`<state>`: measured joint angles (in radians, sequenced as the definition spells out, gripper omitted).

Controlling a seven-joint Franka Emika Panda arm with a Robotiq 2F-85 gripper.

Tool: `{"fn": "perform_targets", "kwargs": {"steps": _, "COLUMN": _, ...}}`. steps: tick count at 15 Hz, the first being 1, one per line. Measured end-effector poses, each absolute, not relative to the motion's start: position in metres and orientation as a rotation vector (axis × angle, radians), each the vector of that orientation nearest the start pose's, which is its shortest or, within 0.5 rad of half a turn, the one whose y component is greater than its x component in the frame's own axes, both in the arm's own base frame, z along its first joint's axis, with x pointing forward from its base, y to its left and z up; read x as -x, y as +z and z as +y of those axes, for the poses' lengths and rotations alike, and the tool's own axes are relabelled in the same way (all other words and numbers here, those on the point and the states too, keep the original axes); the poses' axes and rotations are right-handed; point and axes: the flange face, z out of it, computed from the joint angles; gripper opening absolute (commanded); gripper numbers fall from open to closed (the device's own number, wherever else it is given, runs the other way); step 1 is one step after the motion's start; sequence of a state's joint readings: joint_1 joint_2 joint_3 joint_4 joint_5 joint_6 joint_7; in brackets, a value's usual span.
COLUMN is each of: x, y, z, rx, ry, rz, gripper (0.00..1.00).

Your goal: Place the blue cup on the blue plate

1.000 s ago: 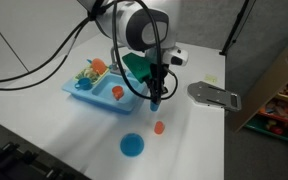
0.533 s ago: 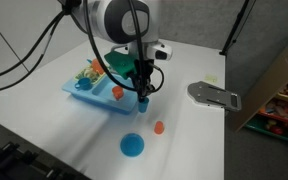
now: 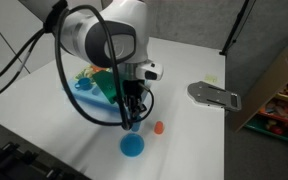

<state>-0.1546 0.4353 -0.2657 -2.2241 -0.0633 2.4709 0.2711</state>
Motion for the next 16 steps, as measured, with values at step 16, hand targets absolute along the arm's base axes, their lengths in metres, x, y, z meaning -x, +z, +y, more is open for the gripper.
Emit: {"fn": "perform_targets", "kwargs": {"steps": 16, "x": -0.448, "y": 0.103, "z": -0.213, "rx": 3.091, "ry": 0.222, "rz": 1.061, "gripper": 0.03}}
